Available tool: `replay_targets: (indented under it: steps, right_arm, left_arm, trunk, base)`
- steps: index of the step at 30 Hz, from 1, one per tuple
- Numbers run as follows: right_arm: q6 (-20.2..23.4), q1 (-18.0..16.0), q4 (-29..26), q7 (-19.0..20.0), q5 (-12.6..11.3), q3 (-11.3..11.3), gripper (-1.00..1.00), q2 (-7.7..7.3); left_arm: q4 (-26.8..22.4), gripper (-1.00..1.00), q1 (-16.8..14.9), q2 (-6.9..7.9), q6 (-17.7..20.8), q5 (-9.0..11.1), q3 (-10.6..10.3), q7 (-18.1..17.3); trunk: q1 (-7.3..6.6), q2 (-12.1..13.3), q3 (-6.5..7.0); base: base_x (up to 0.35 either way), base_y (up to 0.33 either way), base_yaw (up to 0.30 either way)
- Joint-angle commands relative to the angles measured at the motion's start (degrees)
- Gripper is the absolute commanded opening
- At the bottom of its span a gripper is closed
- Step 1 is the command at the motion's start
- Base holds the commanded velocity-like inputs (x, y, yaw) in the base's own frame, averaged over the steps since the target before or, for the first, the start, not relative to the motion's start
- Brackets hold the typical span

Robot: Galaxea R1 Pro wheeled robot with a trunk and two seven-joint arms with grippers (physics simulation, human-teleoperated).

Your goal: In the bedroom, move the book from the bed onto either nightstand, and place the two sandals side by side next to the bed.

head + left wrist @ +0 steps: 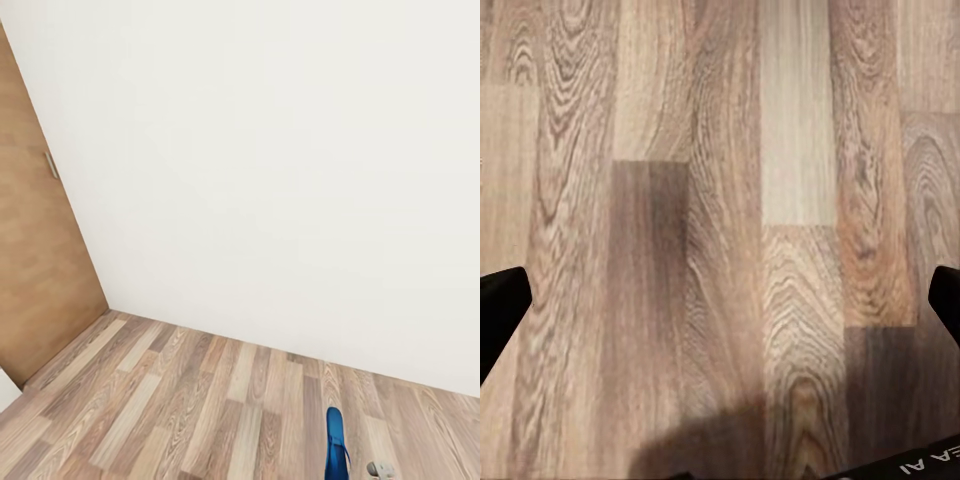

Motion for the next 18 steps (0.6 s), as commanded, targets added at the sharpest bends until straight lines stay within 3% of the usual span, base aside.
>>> replay_targets:
  steps: [1, 13, 18]
  right_arm:
    - [0.2, 0.0, 0.0, 0.2, -0.4, -0.1, -1.0, -0.01]
    - [0.2, 0.0, 0.1, 0.2, -0.4, -0.1, -1.0, -0.01]
    - [0.2, 0.0, 0.1, 0.2, -0.4, -0.1, -1.0, -0.01]
  left_arm:
    - [0.0, 1.0, 0.0, 0.05, -0.2, 0.1, -0.2, 0.0]
    - [0.0, 1.0, 0.0, 0.05, -0.2, 0.1, -0.2, 0.0]
    - [0.0, 1.0, 0.0, 0.07, -0.2, 0.1, -0.2, 0.0]
  trunk:
    - [0.03, 0.0, -0.05]
    - [0.03, 0.0, -0.05]
    - [0.03, 0.0, -0.05]
  base:
    - [0.325, 0.0, 0.001]
    - [0.32, 0.0, 0.001]
    - [0.075, 0.0, 0.165]
